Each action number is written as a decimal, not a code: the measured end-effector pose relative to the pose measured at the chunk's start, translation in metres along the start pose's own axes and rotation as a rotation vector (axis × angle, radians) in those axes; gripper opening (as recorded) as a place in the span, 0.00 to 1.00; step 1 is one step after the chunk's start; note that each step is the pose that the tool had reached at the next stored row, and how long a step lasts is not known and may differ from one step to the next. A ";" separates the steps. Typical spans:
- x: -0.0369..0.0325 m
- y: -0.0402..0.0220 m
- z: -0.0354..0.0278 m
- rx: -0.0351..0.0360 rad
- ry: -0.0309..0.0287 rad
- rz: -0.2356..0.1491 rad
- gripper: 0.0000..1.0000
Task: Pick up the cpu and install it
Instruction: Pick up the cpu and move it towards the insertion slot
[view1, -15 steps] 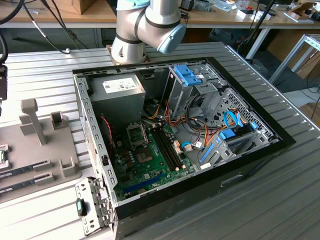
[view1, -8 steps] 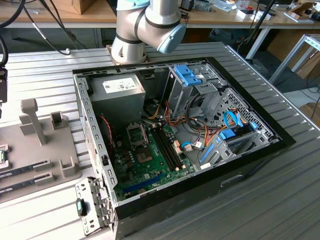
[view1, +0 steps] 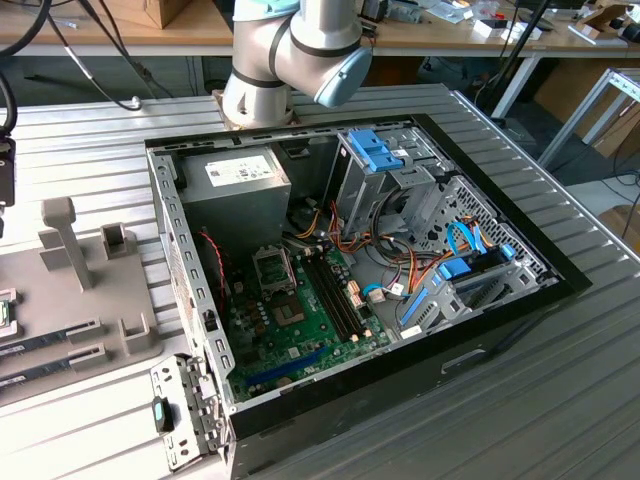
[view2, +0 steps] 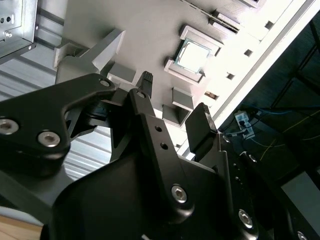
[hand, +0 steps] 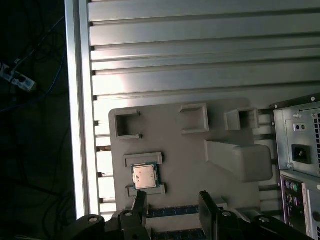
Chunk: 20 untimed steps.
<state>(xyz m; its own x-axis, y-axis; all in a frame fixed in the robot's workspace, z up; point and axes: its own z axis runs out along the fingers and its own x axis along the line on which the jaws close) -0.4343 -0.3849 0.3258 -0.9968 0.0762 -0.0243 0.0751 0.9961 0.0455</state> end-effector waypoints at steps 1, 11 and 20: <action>0.0001 0.0000 0.0002 0.0000 0.0000 0.000 0.54; 0.0005 -0.0002 0.0026 0.0000 0.0000 0.000 0.54; 0.0009 -0.0003 0.0048 0.0000 0.0000 0.000 0.54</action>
<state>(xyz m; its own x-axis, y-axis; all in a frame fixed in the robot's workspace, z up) -0.4352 -0.3849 0.3210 -0.9968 0.0762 -0.0243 0.0751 0.9961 0.0455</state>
